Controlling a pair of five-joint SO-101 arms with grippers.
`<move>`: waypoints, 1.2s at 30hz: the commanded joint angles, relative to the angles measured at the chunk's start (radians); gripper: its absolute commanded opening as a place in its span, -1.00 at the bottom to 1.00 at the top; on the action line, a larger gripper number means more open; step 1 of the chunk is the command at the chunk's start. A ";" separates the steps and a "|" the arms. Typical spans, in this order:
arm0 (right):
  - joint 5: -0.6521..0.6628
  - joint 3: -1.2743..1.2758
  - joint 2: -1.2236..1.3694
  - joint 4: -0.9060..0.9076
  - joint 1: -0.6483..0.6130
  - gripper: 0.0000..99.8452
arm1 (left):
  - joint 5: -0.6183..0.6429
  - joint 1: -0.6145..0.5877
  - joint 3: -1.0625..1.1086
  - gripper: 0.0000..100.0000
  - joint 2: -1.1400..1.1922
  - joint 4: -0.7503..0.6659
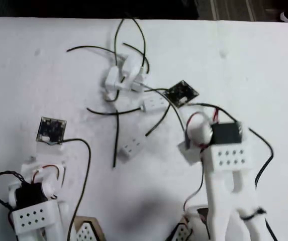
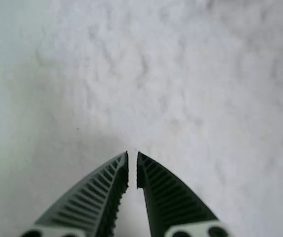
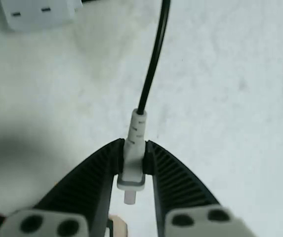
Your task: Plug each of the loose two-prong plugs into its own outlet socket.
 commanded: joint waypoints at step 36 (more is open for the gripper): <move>-0.620 0.189 -0.839 -0.328 -0.736 -0.97 | 0.523 0.756 -0.476 -0.96 -0.394 -0.068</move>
